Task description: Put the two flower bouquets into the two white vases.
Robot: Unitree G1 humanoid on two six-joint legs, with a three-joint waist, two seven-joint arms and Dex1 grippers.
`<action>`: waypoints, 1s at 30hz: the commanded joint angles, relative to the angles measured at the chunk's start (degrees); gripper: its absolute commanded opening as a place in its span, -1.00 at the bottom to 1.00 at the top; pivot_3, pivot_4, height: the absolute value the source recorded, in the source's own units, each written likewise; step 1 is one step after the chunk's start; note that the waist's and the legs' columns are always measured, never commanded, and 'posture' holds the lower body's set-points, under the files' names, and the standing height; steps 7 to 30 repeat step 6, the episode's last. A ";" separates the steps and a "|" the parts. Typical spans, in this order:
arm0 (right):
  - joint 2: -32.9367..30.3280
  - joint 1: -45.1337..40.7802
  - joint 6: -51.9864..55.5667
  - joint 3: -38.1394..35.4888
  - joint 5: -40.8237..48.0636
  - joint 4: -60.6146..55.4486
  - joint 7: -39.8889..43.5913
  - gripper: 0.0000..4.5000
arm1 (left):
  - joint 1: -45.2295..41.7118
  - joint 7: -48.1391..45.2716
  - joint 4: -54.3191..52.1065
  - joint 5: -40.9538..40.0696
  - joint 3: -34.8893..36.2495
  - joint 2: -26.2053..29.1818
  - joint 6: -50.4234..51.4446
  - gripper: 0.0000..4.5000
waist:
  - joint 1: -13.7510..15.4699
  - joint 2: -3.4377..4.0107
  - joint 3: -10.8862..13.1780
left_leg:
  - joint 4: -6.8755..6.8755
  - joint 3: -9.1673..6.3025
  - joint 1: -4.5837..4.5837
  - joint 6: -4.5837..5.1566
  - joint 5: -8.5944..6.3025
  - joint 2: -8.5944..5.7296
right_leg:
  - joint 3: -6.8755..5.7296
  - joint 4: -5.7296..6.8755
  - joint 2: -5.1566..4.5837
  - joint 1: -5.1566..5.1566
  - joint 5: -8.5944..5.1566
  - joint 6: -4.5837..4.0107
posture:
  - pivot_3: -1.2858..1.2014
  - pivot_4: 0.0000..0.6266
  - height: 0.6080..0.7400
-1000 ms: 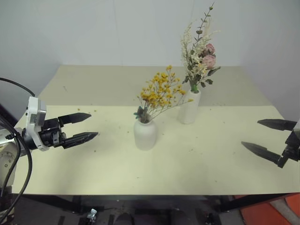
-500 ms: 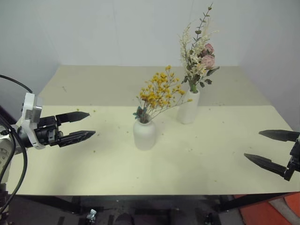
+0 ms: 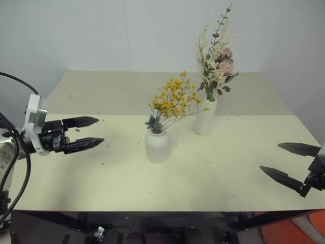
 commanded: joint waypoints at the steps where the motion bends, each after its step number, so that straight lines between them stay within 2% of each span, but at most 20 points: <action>1: 1.12 0.01 0.06 -1.55 2.02 -3.16 -1.72 1.00 | -3.16 -2.24 2.38 1.10 -1.54 1.37 -1.55 0.98 | -0.02 -0.01 0.00 | 0.00 0.00 -0.01 0.00 0.00 -0.01 | 0.00 -0.01 -0.01 0.00 0.00 0.00 | 0.03 -0.52 1.00; 6: 3.30 1.01 -0.83 -0.64 2.66 -4.53 -3.07 1.00 | -8.82 -4.53 4.71 3.39 -6.13 2.05 -1.43 0.98 | -0.02 -0.04 -0.03 | 0.01 -0.01 0.01 0.00 0.00 0.00 | 0.00 0.04 0.01 0.01 0.00 0.00 | 0.03 -0.52 1.00; 30: 3.30 1.01 -0.83 -0.64 2.66 -4.53 -3.07 1.00 | -8.82 -4.53 4.71 3.39 -6.13 2.05 -1.43 0.98 | -0.02 -0.04 -0.03 | 0.01 -0.01 0.01 0.00 0.00 0.00 | 0.00 0.04 0.01 0.01 0.00 0.00 | 0.03 -0.52 1.00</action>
